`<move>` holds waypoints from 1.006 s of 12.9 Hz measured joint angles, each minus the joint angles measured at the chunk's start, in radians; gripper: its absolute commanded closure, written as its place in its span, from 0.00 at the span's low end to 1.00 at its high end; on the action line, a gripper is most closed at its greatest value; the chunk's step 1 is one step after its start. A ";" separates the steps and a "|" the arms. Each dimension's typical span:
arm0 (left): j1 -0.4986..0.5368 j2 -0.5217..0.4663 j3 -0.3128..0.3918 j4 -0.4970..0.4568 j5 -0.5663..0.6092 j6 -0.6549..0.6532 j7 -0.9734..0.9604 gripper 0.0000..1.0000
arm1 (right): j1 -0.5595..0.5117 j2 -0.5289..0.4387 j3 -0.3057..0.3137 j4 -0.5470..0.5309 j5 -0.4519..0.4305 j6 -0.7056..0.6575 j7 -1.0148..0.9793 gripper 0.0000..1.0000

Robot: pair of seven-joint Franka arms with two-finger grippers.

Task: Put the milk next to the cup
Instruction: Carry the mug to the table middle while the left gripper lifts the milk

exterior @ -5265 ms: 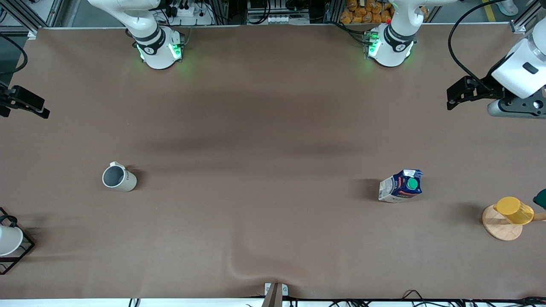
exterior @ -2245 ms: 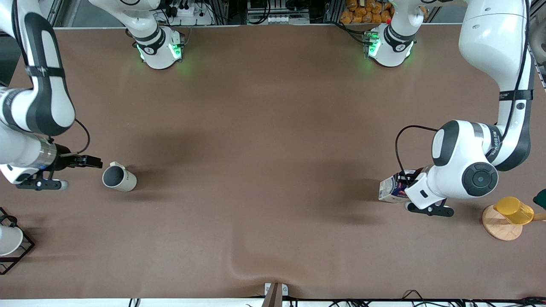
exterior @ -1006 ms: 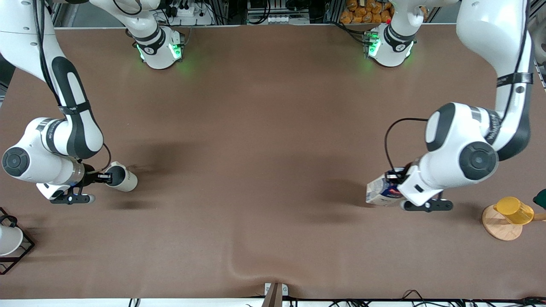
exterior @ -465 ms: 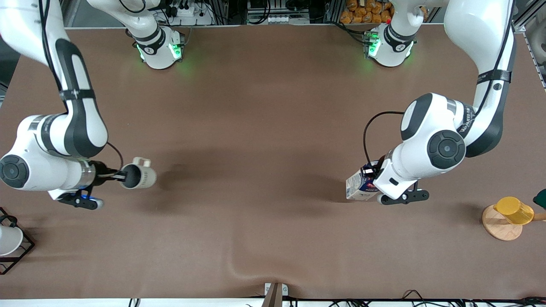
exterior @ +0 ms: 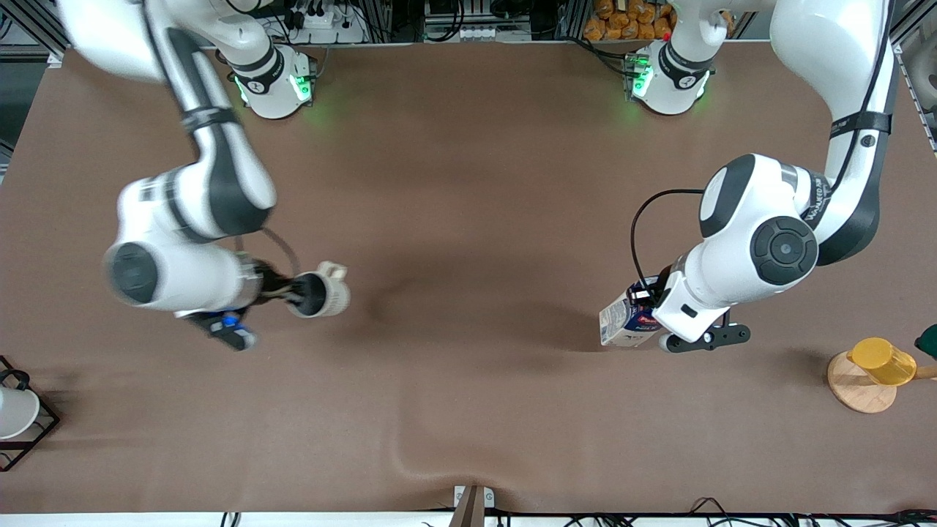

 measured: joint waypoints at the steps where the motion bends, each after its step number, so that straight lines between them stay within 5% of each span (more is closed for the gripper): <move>1: -0.002 -0.005 -0.001 0.000 -0.001 -0.001 0.000 1.00 | 0.036 0.004 0.000 0.005 0.029 0.018 0.058 1.00; 4: -0.020 -0.018 -0.024 0.000 -0.006 -0.029 -0.056 1.00 | 0.124 0.039 0.001 0.009 0.107 0.134 0.211 1.00; 8: -0.036 -0.019 -0.046 0.000 -0.006 -0.034 -0.109 1.00 | 0.311 0.156 -0.003 0.052 0.108 0.312 0.436 1.00; 13: -0.044 -0.019 -0.047 -0.006 -0.006 -0.036 -0.116 1.00 | 0.385 0.230 -0.008 0.071 0.060 0.394 0.535 1.00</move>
